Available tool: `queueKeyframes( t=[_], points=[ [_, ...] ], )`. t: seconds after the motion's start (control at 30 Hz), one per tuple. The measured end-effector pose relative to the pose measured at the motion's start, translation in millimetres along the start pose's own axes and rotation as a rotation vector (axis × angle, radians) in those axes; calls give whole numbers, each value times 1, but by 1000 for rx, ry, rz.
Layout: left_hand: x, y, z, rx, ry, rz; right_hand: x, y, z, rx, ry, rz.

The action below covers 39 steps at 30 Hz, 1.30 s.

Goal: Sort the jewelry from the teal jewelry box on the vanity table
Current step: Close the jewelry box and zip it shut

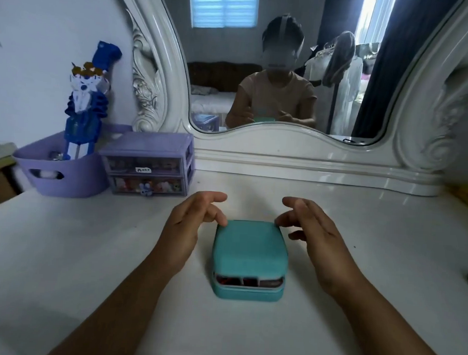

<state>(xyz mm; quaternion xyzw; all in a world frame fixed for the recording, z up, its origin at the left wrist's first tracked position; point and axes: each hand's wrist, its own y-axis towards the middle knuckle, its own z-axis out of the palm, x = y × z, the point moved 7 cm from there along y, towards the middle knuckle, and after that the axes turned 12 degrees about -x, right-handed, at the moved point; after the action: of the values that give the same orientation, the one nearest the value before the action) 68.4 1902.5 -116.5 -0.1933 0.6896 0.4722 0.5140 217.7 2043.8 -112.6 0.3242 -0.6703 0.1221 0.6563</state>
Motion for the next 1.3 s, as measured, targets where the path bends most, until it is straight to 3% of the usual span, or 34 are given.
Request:
queueKeyframes(
  t=[0.13,0.23,0.37,0.57,0.67,0.97,1.2,1.3],
  points=[
    [-1,-6,5,55,57,-11,-4,0,2,25,-2,0],
    [4,-14,14,213,237,30,-5,-3,8,110,-53,-30],
    [16,-33,28,482,83,-261,-8,-5,12,187,-133,-34],
    [11,-43,27,647,328,-52,-20,-6,17,285,-55,103],
    [10,-45,24,661,317,-30,-24,-6,15,289,-54,117],
    [4,-38,20,504,232,-22,-23,-7,15,294,-36,98],
    [14,-43,24,677,283,-50,-29,5,9,202,-4,134],
    [14,-44,24,668,278,-57,-35,8,17,280,8,192]
  ],
)
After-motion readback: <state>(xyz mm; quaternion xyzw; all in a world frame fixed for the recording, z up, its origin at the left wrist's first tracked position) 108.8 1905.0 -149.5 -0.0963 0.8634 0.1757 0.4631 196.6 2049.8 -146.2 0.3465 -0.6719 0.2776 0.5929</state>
